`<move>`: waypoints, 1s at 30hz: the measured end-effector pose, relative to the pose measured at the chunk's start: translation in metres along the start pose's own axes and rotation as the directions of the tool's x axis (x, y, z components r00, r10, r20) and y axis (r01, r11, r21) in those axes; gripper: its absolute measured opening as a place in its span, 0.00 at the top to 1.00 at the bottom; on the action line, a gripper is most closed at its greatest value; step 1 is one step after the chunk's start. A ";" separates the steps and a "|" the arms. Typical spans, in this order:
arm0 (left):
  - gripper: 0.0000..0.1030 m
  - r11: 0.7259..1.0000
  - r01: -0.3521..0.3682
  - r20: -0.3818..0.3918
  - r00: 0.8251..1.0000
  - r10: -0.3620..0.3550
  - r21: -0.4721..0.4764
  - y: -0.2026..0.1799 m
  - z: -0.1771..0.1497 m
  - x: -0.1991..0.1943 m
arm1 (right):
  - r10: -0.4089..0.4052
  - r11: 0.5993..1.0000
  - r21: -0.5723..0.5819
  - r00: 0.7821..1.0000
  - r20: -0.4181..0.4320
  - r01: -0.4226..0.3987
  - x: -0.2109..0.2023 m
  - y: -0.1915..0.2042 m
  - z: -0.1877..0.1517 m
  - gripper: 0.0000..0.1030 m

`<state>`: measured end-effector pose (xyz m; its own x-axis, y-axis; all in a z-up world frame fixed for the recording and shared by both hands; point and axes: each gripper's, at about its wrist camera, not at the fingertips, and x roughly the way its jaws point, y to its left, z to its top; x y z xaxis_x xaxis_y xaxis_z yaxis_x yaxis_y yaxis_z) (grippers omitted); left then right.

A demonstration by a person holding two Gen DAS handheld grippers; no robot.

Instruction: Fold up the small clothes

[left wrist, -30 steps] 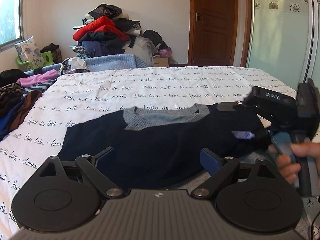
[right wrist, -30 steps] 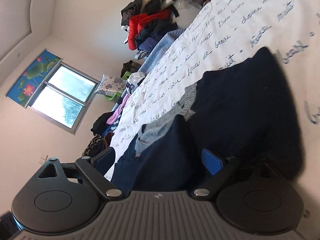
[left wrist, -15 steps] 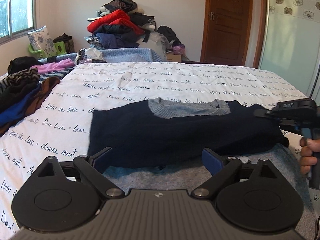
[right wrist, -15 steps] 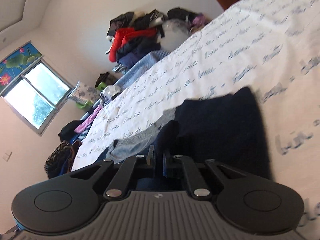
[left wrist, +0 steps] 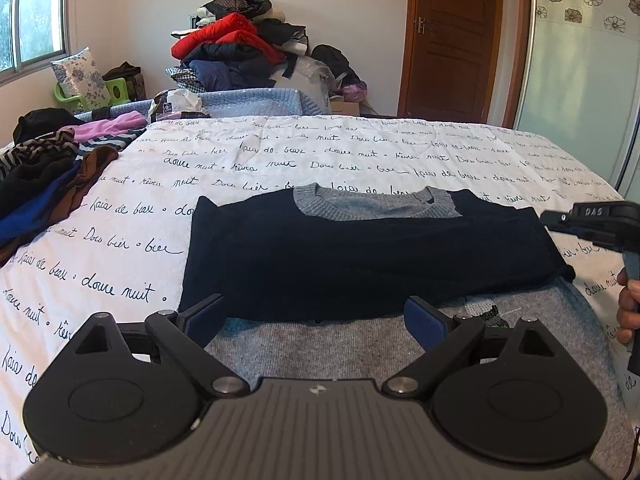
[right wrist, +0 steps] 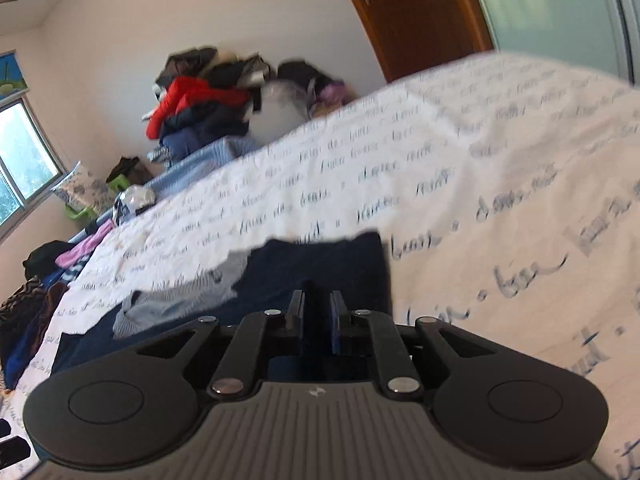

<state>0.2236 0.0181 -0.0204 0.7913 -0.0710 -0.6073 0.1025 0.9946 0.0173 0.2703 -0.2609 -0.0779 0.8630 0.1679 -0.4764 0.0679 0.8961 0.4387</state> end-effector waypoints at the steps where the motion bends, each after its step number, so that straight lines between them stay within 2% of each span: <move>1: 0.09 1.000 0.001 0.000 1.000 -0.001 0.002 -0.001 0.000 0.000 | 0.044 0.999 -0.014 0.999 -0.014 -0.044 -0.002 0.004 0.000 0.88; 3: 0.09 1.000 0.003 -0.003 1.000 -0.003 -0.007 -0.002 -0.001 0.000 | 0.118 0.993 -0.019 0.989 -0.091 -0.120 0.002 0.012 -0.003 0.88; 5: 0.08 1.000 0.008 -0.007 1.000 -0.008 -0.025 -0.002 -0.002 0.000 | 0.136 0.990 -0.019 0.979 -0.150 -0.140 0.010 0.017 -0.009 0.88; 8: 0.08 0.999 0.006 -0.016 1.000 -0.006 -0.039 -0.002 -0.004 0.000 | 0.026 0.998 -0.057 0.981 -0.191 -0.037 0.019 0.019 -0.020 0.88; 12: 0.07 0.999 -0.016 -0.023 1.000 0.015 -0.039 0.000 -0.007 0.000 | 0.042 0.999 -0.025 0.984 -0.175 -0.047 0.005 0.016 -0.021 0.87; 13: 0.07 0.999 -0.022 -0.027 0.999 0.021 -0.037 0.000 -0.006 0.000 | 0.043 0.998 -0.035 0.984 -0.173 -0.049 0.000 0.017 -0.021 0.81; 15: 0.07 0.999 -0.029 -0.029 0.999 0.028 -0.038 0.000 -0.007 0.000 | 0.062 0.996 -0.048 0.983 -0.170 -0.072 -0.011 0.021 -0.022 0.63; 16: 0.07 0.999 -0.032 -0.028 0.999 0.031 -0.040 0.000 -0.007 -0.001 | 0.075 0.995 -0.053 0.983 -0.167 -0.085 -0.017 0.022 -0.022 0.46; 17: 0.07 0.999 -0.035 -0.026 0.999 0.034 -0.040 0.000 -0.008 -0.002 | 0.087 0.993 -0.065 0.983 -0.160 -0.098 -0.024 0.024 -0.023 0.33; 18: 0.07 0.999 -0.038 -0.025 0.999 0.037 -0.039 0.000 -0.008 -0.004 | 0.092 0.991 -0.078 0.984 -0.154 -0.105 -0.031 0.027 -0.024 0.31; 21: 0.06 0.999 -0.043 -0.022 0.999 0.042 -0.027 -0.002 -0.011 -0.010 | 0.119 0.987 -0.091 0.979 -0.164 -0.135 -0.051 0.031 -0.028 0.31; 25: 0.06 0.999 -0.046 -0.016 0.999 0.045 -0.019 -0.003 -0.017 -0.021 | 0.195 0.980 -0.006 0.962 -0.192 -0.200 -0.078 0.024 -0.036 0.30; 30: 0.06 0.998 -0.056 -0.013 0.998 0.056 -0.016 -0.005 -0.030 -0.041 | 0.239 0.971 0.057 0.945 -0.223 -0.232 -0.113 0.017 -0.051 0.29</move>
<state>0.1724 0.0188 -0.0190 0.7879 -0.0140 -0.6156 0.0481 0.9981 0.0388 0.1482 -0.2438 -0.0558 0.7203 0.4644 -0.5153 -0.1061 0.8078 0.5798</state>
